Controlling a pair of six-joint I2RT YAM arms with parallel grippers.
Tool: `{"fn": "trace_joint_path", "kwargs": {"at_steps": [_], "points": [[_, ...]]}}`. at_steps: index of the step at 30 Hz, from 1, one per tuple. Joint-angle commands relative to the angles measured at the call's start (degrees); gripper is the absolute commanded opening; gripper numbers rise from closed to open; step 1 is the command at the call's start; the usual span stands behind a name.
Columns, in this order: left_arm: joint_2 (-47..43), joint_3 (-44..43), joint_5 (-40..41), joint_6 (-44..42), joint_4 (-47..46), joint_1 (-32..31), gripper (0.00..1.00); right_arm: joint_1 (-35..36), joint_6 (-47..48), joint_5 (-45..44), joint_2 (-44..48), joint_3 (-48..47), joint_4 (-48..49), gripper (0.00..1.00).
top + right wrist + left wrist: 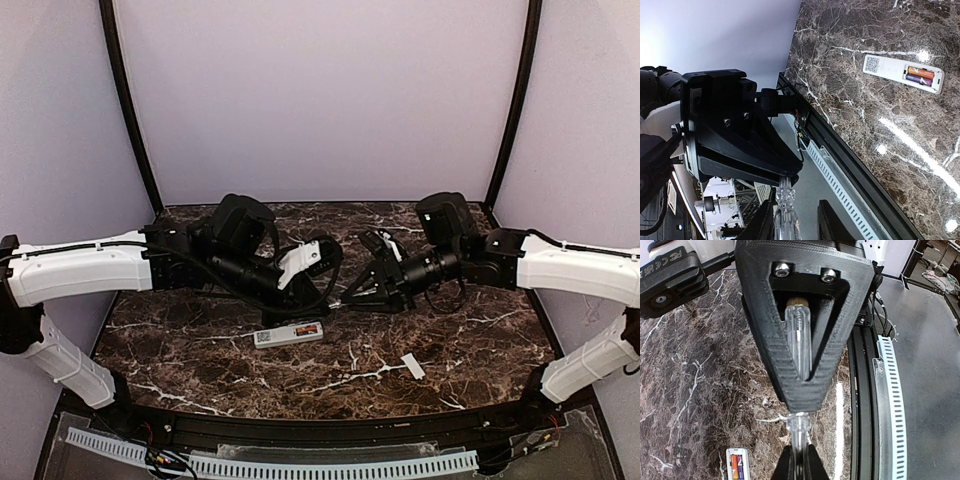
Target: Unload the batteries from the remote control
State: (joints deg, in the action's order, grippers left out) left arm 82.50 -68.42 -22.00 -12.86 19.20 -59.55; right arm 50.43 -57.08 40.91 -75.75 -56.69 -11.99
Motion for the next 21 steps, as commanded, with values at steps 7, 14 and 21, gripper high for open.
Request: {"fn": "trace_joint_path", "kwargs": {"at_steps": [7,14,21], "points": [[0.61,-1.18,-0.34,0.03,1.32,-0.48,0.00,1.07,0.07,-0.04,-1.15,-1.50,1.74,0.28],[0.89,-1.26,-0.46,0.03,1.45,-0.57,0.00,1.46,-0.16,0.15,-1.93,-1.65,2.58,0.24],[0.87,-1.25,-0.45,-0.01,1.54,-0.67,0.00,1.66,-0.22,-0.03,-1.97,-1.50,2.67,0.18]]}}
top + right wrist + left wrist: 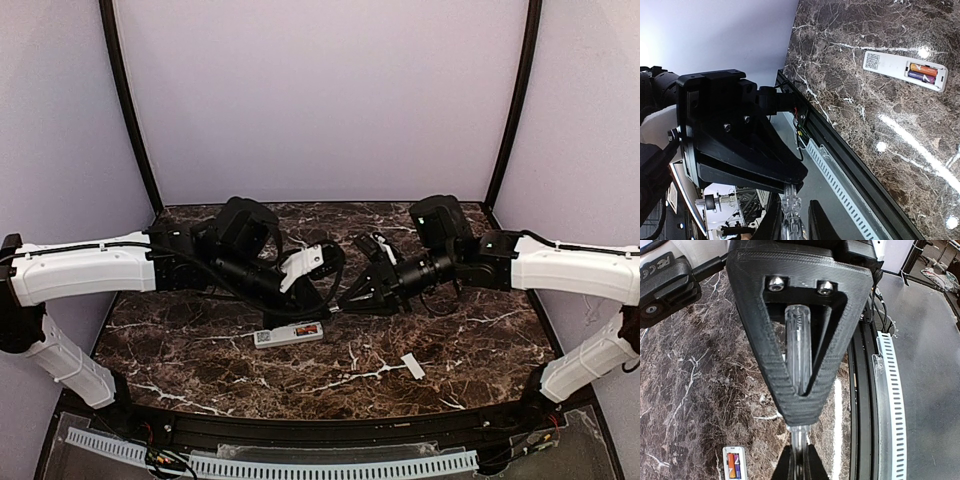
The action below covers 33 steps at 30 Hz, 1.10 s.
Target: Unload the batteries from the remote control
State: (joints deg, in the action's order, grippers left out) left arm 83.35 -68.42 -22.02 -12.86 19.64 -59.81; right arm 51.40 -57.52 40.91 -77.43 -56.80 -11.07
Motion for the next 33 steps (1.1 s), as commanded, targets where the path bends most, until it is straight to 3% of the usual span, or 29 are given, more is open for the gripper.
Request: {"fn": "trace_joint_path", "kwargs": {"at_steps": [1,7,9,14,18,20,27,33], "points": [[0.00,-1.26,-0.53,-0.03,1.15,-0.40,0.00,0.70,0.32,-0.08,-0.27,-1.37,1.80,0.17],[-0.08,-1.22,-0.73,-0.13,1.19,-0.39,0.01,0.77,0.35,-0.21,0.07,-0.69,1.84,0.04],[-0.27,-1.19,-0.68,-0.22,1.15,-0.39,0.08,0.83,0.40,-0.36,0.38,-0.41,1.84,0.00],[-2.99,0.09,1.48,-0.63,-0.40,-0.39,0.59,0.81,0.89,-2.47,2.59,1.51,1.22,0.00],[-5.83,2.74,5.19,-2.41,-1.91,-0.39,0.88,0.80,1.43,-4.83,4.80,3.62,0.88,0.00],[-7.22,4.22,7.50,-3.79,-2.67,-0.42,0.97,0.81,2.11,-6.74,5.80,4.51,-0.22,0.00],[-9.99,9.74,15.34,-13.11,-1.21,-0.19,0.99,0.82,6.74,-17.29,8.53,6.33,-5.89,0.00],[-7.60,9.66,19.22,-13.32,2.66,1.48,0.97,0.68,10.83,-23.59,9.26,8.55,-5.89,0.00]]}}
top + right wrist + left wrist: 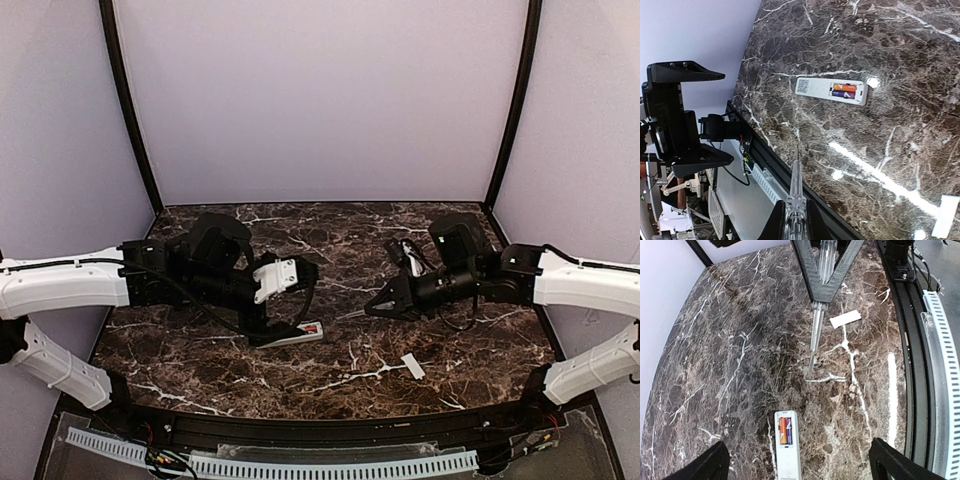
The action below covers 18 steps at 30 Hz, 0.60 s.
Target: Unload the batteries from the remote control
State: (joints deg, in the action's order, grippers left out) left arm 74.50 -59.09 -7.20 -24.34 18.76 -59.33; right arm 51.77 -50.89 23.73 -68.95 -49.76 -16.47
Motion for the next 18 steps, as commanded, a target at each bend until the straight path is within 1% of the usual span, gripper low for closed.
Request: {"fn": "trace_joint_path", "kwargs": {"at_steps": [1,3,7,13,15,18], "points": [[1.70,0.34,4.96,-0.88,4.28,1.16,0.97,0.35,4.95,-6.76,0.68,1.81,-0.45,0.00],[2.66,1.02,6.05,1.06,4.87,1.92,0.96,0.22,6.49,-7.71,0.54,2.47,-0.24,0.00],[3.39,4.30,4.35,4.72,3.85,4.39,0.94,-0.25,8.87,-9.60,1.18,3.57,-0.14,0.00],[2.70,10.28,2.53,4.31,-4.28,7.73,0.94,-1.25,10.19,-12.21,4.82,6.93,0.61,0.00],[3.84,11.21,1.69,4.34,-6.14,9.74,0.94,-1.68,10.28,-12.21,6.08,8.39,0.88,0.00],[6.91,12.34,2.34,4.26,-8.85,10.55,0.94,-2.22,10.08,-12.18,7.79,10.03,0.92,0.00]]}}
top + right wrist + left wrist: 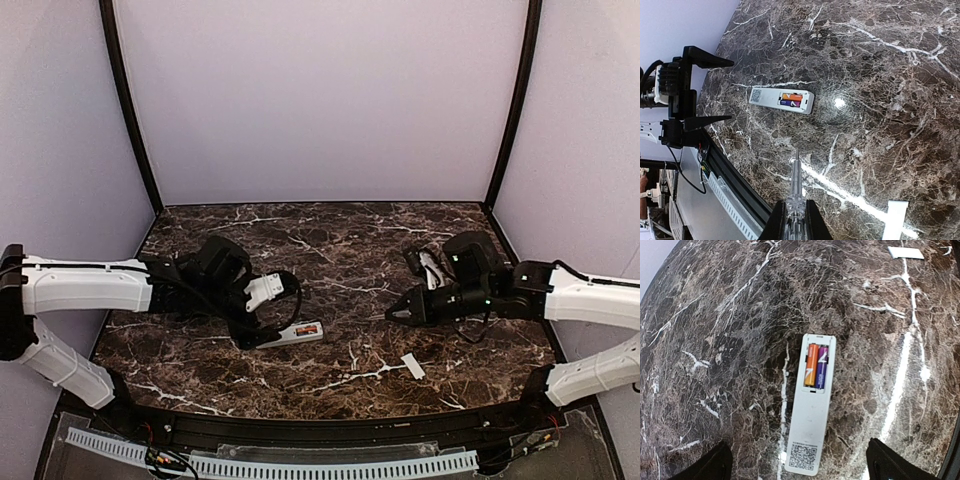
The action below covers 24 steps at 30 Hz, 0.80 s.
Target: Unload the batteries from the remote control
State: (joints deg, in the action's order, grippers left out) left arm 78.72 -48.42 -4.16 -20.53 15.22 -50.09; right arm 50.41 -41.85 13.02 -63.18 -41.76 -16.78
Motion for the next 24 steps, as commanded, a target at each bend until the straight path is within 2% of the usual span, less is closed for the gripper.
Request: {"fn": "trace_joint_path", "kwargs": {"at_steps": [1,14,24], "points": [[4.01,1.85,-0.30,0.24,-5.78,1.42,0.93,-0.99,0.99,-1.44,2.55,2.56,1.22,0.00],[8.82,3.95,-1.63,-4.34,-11.21,2.47,0.90,-1.81,-1.55,-1.21,13.76,7.86,-1.77,0.00],[13.95,2.32,-2.97,-7.37,-12.06,2.49,0.86,-1.90,-2.63,-0.73,16.44,8.09,-3.63,0.00]]}}
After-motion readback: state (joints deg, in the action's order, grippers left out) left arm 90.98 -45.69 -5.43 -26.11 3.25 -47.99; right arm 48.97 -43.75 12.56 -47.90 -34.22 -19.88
